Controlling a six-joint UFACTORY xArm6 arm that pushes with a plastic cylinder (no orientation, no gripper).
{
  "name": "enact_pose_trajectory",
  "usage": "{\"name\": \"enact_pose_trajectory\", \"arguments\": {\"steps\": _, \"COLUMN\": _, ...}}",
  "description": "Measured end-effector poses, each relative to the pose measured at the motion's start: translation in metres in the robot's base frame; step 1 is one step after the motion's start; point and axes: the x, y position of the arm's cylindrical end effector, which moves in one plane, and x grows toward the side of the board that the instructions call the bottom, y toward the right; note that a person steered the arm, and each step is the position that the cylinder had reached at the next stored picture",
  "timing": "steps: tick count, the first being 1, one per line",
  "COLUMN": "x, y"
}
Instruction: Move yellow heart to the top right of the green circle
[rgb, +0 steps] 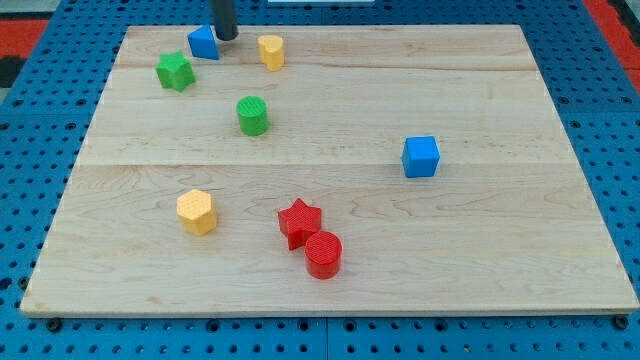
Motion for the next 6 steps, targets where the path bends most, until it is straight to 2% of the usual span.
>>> {"name": "enact_pose_trajectory", "arguments": {"steps": 1, "x": 0.007, "y": 0.044}}
{"name": "enact_pose_trajectory", "arguments": {"steps": 2, "x": 0.024, "y": 0.009}}
{"name": "enact_pose_trajectory", "arguments": {"steps": 3, "x": 0.003, "y": -0.060}}
{"name": "enact_pose_trajectory", "arguments": {"steps": 4, "x": 0.002, "y": -0.005}}
{"name": "enact_pose_trajectory", "arguments": {"steps": 5, "x": 0.026, "y": 0.044}}
{"name": "enact_pose_trajectory", "arguments": {"steps": 6, "x": 0.001, "y": 0.101}}
